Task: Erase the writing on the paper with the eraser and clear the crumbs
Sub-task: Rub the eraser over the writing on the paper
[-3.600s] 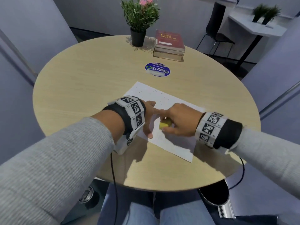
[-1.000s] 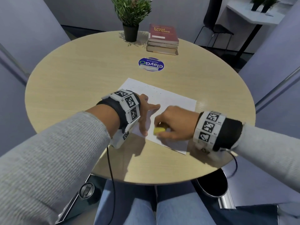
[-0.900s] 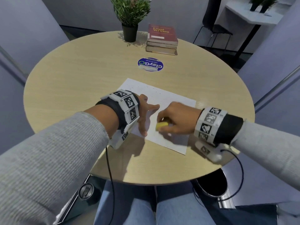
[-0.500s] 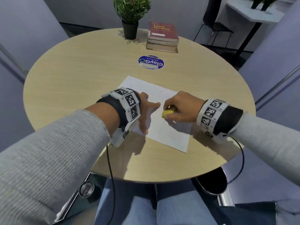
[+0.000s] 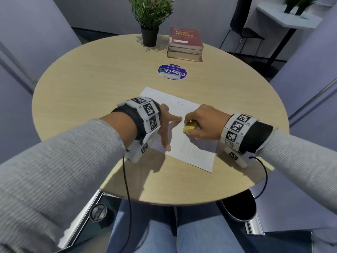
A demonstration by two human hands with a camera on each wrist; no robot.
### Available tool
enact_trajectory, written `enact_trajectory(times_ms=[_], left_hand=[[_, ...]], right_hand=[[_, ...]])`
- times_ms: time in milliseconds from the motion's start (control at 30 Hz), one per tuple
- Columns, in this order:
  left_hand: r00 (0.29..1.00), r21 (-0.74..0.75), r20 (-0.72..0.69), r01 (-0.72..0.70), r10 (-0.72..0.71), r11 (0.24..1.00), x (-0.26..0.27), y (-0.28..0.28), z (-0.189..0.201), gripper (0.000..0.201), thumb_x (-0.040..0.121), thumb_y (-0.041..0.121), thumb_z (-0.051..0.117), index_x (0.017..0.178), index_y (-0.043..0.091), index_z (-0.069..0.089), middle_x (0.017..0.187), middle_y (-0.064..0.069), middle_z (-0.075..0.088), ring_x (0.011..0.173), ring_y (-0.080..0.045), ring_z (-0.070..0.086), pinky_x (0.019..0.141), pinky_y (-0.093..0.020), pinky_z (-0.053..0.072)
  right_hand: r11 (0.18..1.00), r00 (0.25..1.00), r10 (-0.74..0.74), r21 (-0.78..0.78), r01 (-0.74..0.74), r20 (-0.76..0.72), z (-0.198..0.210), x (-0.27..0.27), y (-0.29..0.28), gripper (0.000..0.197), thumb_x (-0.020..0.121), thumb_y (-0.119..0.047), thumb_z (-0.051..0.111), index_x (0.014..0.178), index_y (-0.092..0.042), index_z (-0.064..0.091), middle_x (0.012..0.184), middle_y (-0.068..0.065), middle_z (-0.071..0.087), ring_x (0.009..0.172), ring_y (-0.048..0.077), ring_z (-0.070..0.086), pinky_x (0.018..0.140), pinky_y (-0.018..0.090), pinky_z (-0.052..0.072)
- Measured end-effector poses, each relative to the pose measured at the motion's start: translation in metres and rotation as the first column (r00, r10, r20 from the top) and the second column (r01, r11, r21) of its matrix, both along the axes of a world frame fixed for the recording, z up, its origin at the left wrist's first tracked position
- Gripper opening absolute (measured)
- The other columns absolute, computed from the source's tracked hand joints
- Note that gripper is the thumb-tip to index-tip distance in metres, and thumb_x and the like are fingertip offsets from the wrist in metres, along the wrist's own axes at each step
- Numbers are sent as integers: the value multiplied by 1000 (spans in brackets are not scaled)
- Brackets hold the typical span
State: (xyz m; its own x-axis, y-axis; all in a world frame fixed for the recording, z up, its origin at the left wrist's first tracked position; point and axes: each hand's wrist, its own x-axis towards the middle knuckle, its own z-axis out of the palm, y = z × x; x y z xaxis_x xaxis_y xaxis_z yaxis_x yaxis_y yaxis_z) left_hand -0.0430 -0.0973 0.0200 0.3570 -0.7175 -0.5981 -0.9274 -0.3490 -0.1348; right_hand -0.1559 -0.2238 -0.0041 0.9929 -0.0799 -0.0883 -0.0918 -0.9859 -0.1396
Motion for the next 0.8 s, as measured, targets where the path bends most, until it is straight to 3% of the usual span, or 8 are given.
enact_trajectory(times_ms=[67,133,233,333,433,567,733,800], left_hand=[[1000,-59,11,27,-27,998,-2,-2,2,112,72,67,73,157,42,6,164,-11,2,151,-30,2,117,-48,16],[999,-60,10,31,-30,998,-3,-4,0,118,69,67,75,157,44,0,164,-10,0,151,-33,0,117,-52,15],[999,-25,20,30,-29,999,-2,-5,-7,118,72,64,74,157,40,-4,159,-11,13,147,-35,15,113,-48,24],[1000,-47,-9,16,-16,999,1,-1,-12,119,72,65,74,157,42,-6,156,-10,17,142,-36,21,110,-47,27],[999,-40,-41,4,-5,999,2,2,-9,118,75,60,74,157,39,-8,161,-13,7,147,-39,11,114,-50,21],[998,-8,-64,0,-1,1000,2,1,-4,119,75,58,75,158,36,-8,164,-14,-3,149,-43,0,116,-58,14],[997,-17,-76,17,-18,1000,3,1,-3,120,74,58,77,154,46,-12,164,-12,-4,149,-43,3,115,-58,19],[998,3,-69,-3,3,1000,6,0,-5,122,73,60,76,153,45,-15,164,-9,-13,150,-41,-4,116,-58,15]], right_hand=[[1000,1000,8,20,-8,26,2,-1,1,20,80,-28,64,95,-16,67,64,-7,56,69,25,56,62,29,41],[999,997,35,39,-37,65,0,-3,0,20,80,-23,65,98,-15,67,58,-19,45,66,25,55,62,27,36],[1000,999,30,-5,-29,34,-2,-4,-1,24,82,-31,63,99,-14,66,63,-8,53,70,24,56,63,27,38],[1000,1000,-5,-18,5,13,-3,-2,-1,25,83,-35,61,98,-15,65,70,0,60,71,23,55,65,30,43],[998,1000,25,-55,-25,14,-6,-7,10,25,85,-37,56,97,-15,61,71,2,61,70,25,57,66,35,49],[972,969,236,17,-235,-74,-6,-15,32,28,87,-39,55,98,-14,63,79,0,64,67,18,53,65,31,46],[995,995,88,-42,-86,39,0,1,9,33,85,-33,58,115,-20,61,79,0,66,74,23,61,66,28,43],[987,988,156,-40,-155,20,-2,-2,19,26,85,-33,58,104,-17,64,77,0,66,71,23,59,64,29,43]])
